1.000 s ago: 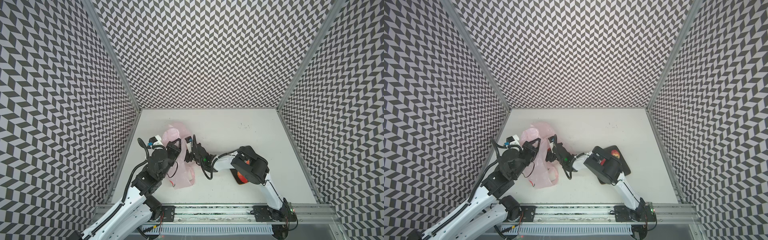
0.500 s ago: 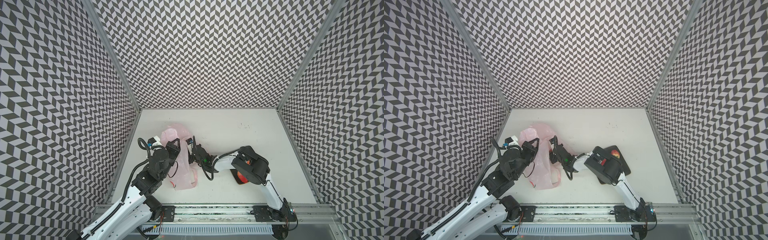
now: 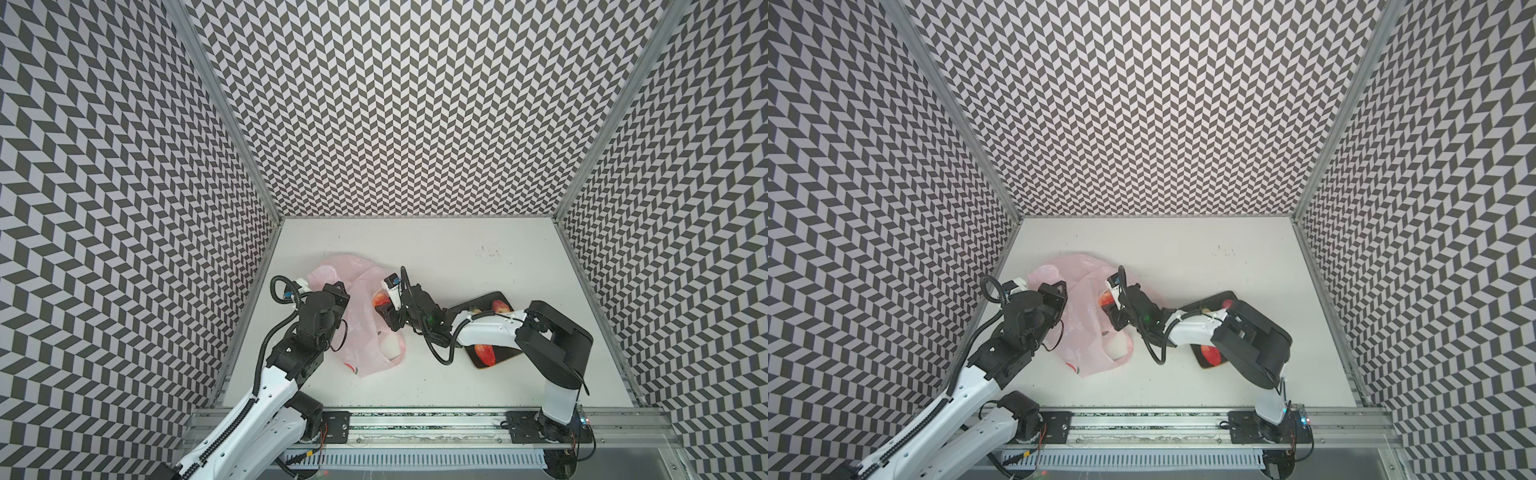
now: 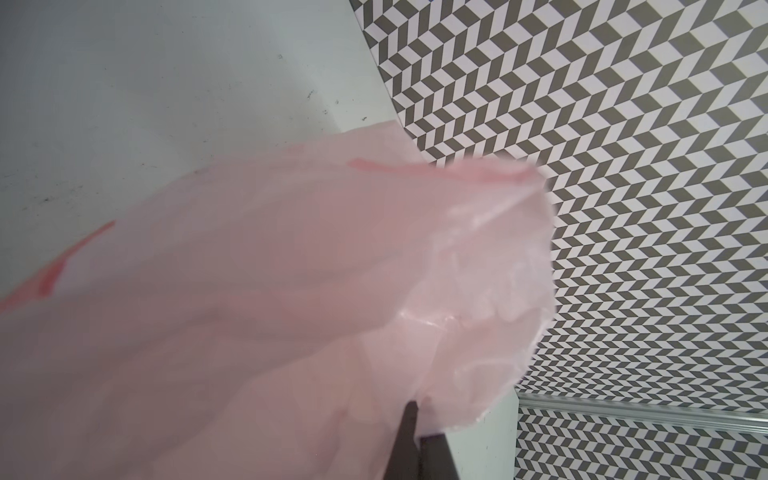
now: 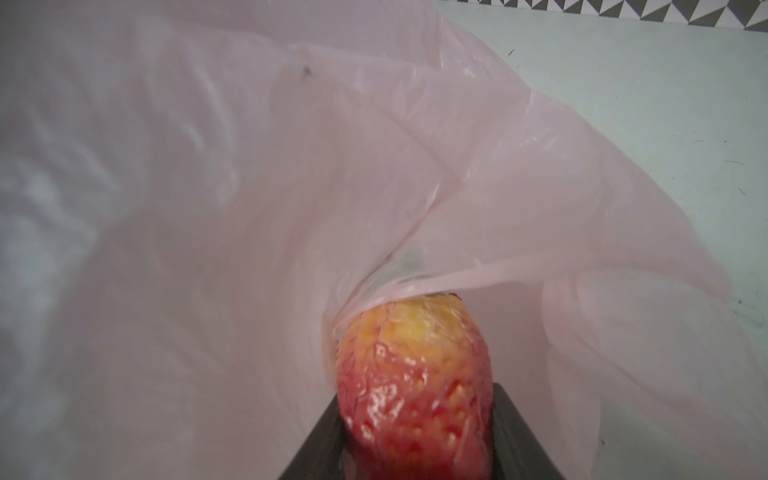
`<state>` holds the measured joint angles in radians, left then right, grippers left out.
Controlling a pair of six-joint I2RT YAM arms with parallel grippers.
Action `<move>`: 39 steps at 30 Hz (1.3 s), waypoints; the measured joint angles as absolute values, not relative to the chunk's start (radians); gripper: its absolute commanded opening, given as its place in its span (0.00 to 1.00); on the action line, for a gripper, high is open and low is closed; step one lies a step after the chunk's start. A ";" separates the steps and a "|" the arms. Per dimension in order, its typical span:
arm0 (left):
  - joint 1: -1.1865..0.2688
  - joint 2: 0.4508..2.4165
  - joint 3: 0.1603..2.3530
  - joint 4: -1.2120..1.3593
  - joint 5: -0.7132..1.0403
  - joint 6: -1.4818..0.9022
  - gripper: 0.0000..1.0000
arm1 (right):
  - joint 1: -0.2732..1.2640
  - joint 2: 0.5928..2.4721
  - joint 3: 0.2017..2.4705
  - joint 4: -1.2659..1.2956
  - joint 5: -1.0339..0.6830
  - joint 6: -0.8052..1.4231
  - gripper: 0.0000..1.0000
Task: Take the fake fruits out of the plastic bag
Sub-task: 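Push the right gripper down inside the pink bag and close on a strawberry, then pull the strawberry out and place it on the dark tray with the right gripper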
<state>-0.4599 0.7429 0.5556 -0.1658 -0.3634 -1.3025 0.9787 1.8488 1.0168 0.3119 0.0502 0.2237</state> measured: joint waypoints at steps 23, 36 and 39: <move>-0.425 0.786 0.522 -0.125 -0.319 -1.298 0.00 | 0.971 1.430 0.756 -0.072 0.073 0.230 0.41; -0.418 0.786 0.501 -0.106 -0.306 -1.299 0.00 | 0.811 1.153 0.702 -0.311 0.160 0.355 0.41; -0.418 0.786 0.495 -0.105 -0.299 -1.299 0.00 | 0.767 1.137 0.661 -0.355 0.186 0.387 0.41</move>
<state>-0.4179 0.7860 0.4953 -0.1047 -0.2985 -1.2995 0.7666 1.1370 0.6605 -0.3553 0.1860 0.3870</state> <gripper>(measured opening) 0.047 0.431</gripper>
